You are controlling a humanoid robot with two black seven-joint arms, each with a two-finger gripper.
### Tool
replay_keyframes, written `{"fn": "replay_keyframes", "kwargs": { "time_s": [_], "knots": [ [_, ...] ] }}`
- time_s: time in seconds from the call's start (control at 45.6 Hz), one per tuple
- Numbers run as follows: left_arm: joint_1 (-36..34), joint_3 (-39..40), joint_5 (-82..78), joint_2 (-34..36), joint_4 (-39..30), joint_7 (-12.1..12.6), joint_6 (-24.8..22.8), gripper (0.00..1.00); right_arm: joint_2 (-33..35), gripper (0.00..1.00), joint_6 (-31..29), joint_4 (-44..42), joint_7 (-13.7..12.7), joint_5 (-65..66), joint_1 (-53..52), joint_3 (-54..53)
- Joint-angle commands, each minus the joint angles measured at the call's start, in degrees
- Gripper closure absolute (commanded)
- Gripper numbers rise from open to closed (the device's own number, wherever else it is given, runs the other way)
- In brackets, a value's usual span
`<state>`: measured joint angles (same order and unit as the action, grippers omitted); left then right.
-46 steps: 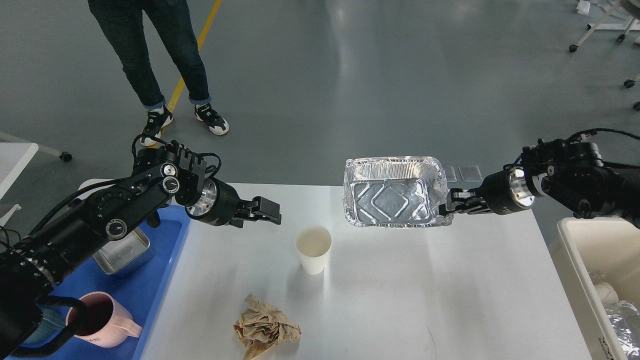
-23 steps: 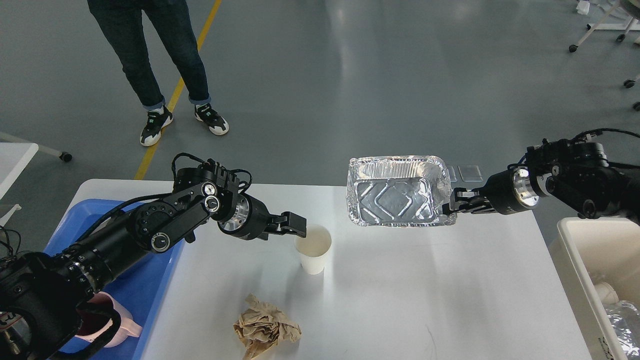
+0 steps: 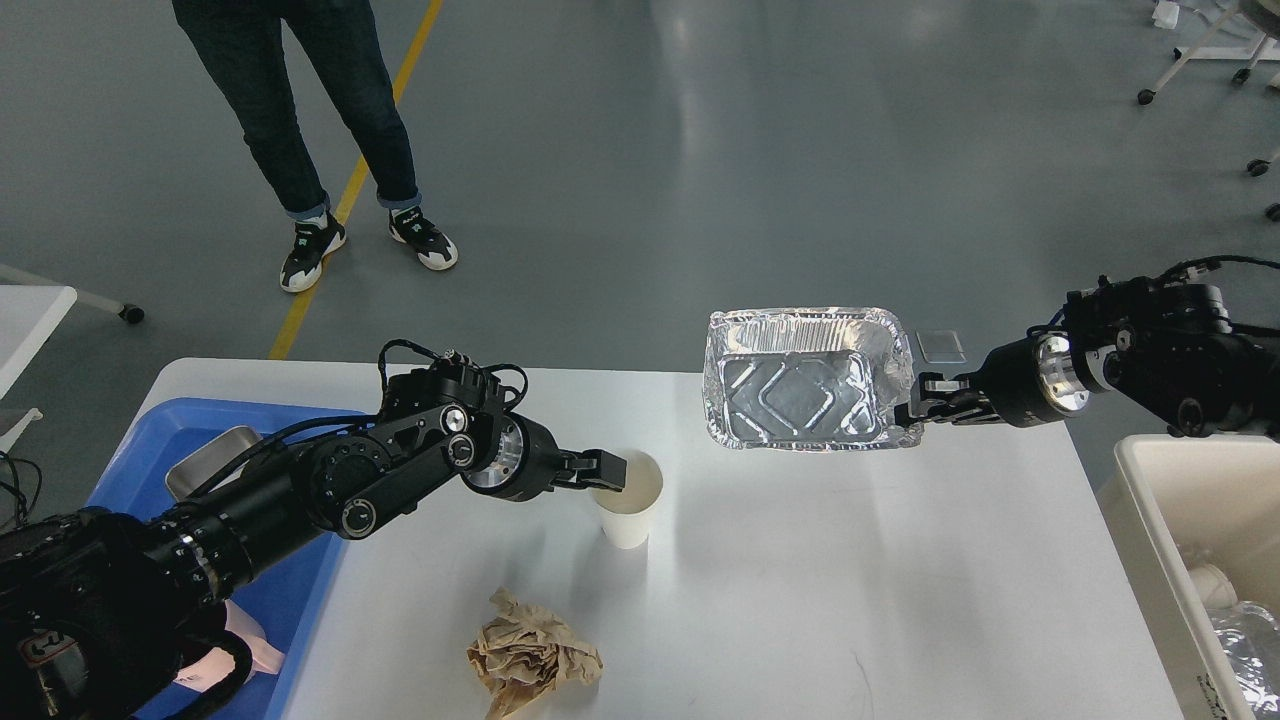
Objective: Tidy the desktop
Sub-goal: 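Reach the left gripper to the white paper cup and grasp it, then lift the paper cup with the left gripper and drop it into the foil tray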
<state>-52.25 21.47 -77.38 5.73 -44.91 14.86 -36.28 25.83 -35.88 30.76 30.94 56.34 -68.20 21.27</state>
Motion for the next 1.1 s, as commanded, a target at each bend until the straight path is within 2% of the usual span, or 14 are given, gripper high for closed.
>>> {"fn": "replay_keyframes", "kwargs": {
  "time_s": [0.0, 0.022, 0.044, 0.066, 0.153, 0.219, 0.263, 0.307, 0.416, 0.526, 0.723, 0.811, 0.986, 1.074],
  "knots": [
    [-0.39, -1.87, 0.04, -0.01, 0.00, 0.52, 1.30, 0.40, -0.08, 1.00, 0.11, 0.00, 0.00, 0.00, 0.08, 0.00],
    [-0.39, -1.87, 0.04, -0.01, -0.09, 0.61, 1.21, 0.42, -0.08, 1.00, 0.11, 0.00, 0.00, 0.00, 0.08, 0.00],
    [-0.31, -1.96, 0.13, -0.01, 0.00, 0.35, 2.00, 0.52, 0.01, 1.00, 0.11, 0.00, 0.00, 0.00, 0.08, 0.00],
    [0.04, -1.35, -0.13, -0.71, 0.35, 1.13, 2.79, 0.58, 0.01, 1.00, 0.11, 0.00, 0.00, 0.00, 0.08, 0.00],
    [-0.57, -2.05, 0.74, -1.42, 0.79, 0.08, 4.47, 0.59, 0.01, 1.00, 0.11, 0.00, 0.00, 0.00, 0.08, 0.00],
    [-0.66, -2.40, 0.66, -1.33, 0.88, 0.61, 2.98, 0.71, 0.01, 1.00, 0.11, 0.00, 0.00, 0.00, 0.08, 0.00],
    [-0.66, -2.40, 0.57, -1.33, 0.88, 0.96, 2.62, 0.74, 0.01, 1.00, 0.11, 0.00, 0.00, 0.00, 0.17, 0.00],
    [-0.66, -2.49, 0.57, -1.33, 0.97, 1.05, 2.36, 0.83, 0.01, 1.00, 0.11, 0.00, 0.00, -0.09, 0.17, 0.00],
    [-0.83, -3.63, 0.57, -1.42, 1.41, 1.22, 1.65, 0.96, 0.62, 1.00, 0.11, 0.26, 0.00, 0.00, 0.17, 0.00],
    [-1.01, -5.30, 0.48, -1.51, 1.41, 1.57, 1.65, 1.00, 0.80, 1.00, 0.20, 0.26, 0.00, -0.09, 0.17, 0.00],
    [-2.06, -5.83, 0.57, -1.33, 1.41, 4.03, 1.48, 1.00, 0.98, 1.00, 0.37, 0.26, 0.00, -0.09, 0.52, 0.00],
    [-2.50, -5.65, 0.92, -0.46, 1.06, 4.39, 1.13, 1.00, 1.06, 1.00, 0.37, 0.26, 0.00, -0.09, 0.52, 0.00],
    [-3.21, -4.60, 1.97, 5.16, -0.44, 4.65, -1.77, 1.00, 1.06, 1.00, 0.37, 0.26, 0.09, -0.09, 0.52, 0.00],
    [-4.17, -4.25, 3.29, 10.26, -2.54, 4.30, -4.05, 1.00, 0.89, 1.00, 0.37, 0.35, 0.09, -0.09, 0.52, 0.00]
  ]
}}
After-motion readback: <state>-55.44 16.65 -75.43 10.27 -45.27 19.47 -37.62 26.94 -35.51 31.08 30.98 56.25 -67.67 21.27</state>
